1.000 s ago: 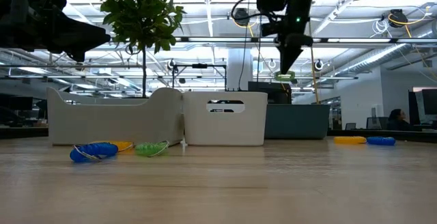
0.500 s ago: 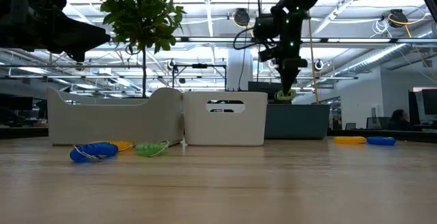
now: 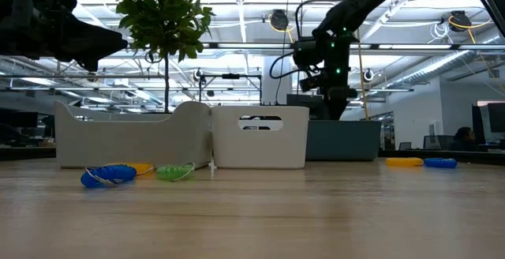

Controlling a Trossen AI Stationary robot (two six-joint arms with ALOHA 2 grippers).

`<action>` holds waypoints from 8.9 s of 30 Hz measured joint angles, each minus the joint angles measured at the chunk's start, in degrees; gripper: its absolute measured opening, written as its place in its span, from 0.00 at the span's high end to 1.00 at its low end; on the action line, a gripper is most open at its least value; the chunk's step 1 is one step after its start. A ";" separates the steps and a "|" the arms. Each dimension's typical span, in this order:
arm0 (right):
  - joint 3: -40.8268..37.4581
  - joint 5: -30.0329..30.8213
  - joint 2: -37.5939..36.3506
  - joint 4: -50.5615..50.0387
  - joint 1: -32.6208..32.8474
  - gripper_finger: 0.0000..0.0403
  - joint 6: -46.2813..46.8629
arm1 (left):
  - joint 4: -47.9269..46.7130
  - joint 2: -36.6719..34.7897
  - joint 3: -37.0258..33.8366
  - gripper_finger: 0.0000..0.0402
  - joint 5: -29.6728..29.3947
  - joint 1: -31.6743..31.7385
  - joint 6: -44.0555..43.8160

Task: Sort spring keychains
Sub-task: Put the green spring keychain into the blue bin, then put the yellow spring keychain into the white bin

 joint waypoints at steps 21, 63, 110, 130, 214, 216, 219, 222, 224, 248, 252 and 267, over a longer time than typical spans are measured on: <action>-10.08 -3.10 -0.01 8.79 1.22 0.99 2.34 | 0.00 0.00 0.00 0.67 0.00 0.00 0.02; -1.39 -1.35 -8.09 -0.20 2.75 0.51 6.13 | 0.00 0.00 0.00 0.67 0.02 0.00 0.02; 4.65 -1.31 -17.46 -26.11 51.98 0.51 58.54 | 0.00 0.02 0.00 0.67 0.00 0.00 0.01; 4.65 -1.42 -14.00 -25.21 83.96 0.51 105.60 | -0.01 0.02 0.00 0.67 0.01 0.00 0.01; -14.06 -10.39 6.45 3.45 100.24 0.91 155.00 | 0.00 0.02 0.00 0.67 0.00 0.00 0.02; -14.06 -10.46 6.46 3.43 100.09 0.97 154.06 | 0.00 0.00 0.00 0.67 0.00 0.00 0.00; -14.07 -10.51 6.46 3.42 100.07 0.97 153.95 | 0.00 0.01 0.00 0.67 0.02 0.00 0.00; -14.10 -10.60 5.78 3.45 99.89 0.98 153.87 | 0.00 0.01 0.00 0.67 0.01 0.00 0.00; -14.10 -10.58 4.53 2.79 99.33 0.99 152.95 | 0.00 0.00 0.00 0.67 0.02 0.00 0.00; -13.87 -6.58 -17.51 -17.33 74.73 1.00 112.46 | 0.00 0.00 -0.02 0.67 0.02 0.00 0.02; -12.18 -5.60 -19.53 -21.25 68.33 1.00 101.07 | 0.00 0.00 -0.01 0.67 0.01 0.00 0.02; -8.50 -4.33 -19.97 -27.17 49.18 1.00 59.20 | 0.00 0.00 -0.02 0.67 0.01 0.00 0.02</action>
